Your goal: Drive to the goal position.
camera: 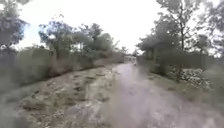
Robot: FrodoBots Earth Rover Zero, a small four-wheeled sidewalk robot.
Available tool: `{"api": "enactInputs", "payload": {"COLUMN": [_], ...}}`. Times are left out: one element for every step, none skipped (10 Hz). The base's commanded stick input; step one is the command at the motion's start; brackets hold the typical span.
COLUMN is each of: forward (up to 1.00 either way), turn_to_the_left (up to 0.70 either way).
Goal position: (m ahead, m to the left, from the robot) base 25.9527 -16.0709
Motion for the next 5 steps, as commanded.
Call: {"api": "enactInputs", "payload": {"forward": [1.00, 1.00, 1.00, 1.00, 1.00], "turn_to_the_left": [-0.19, -0.37, -0.07, 0.00, 0.00]}}
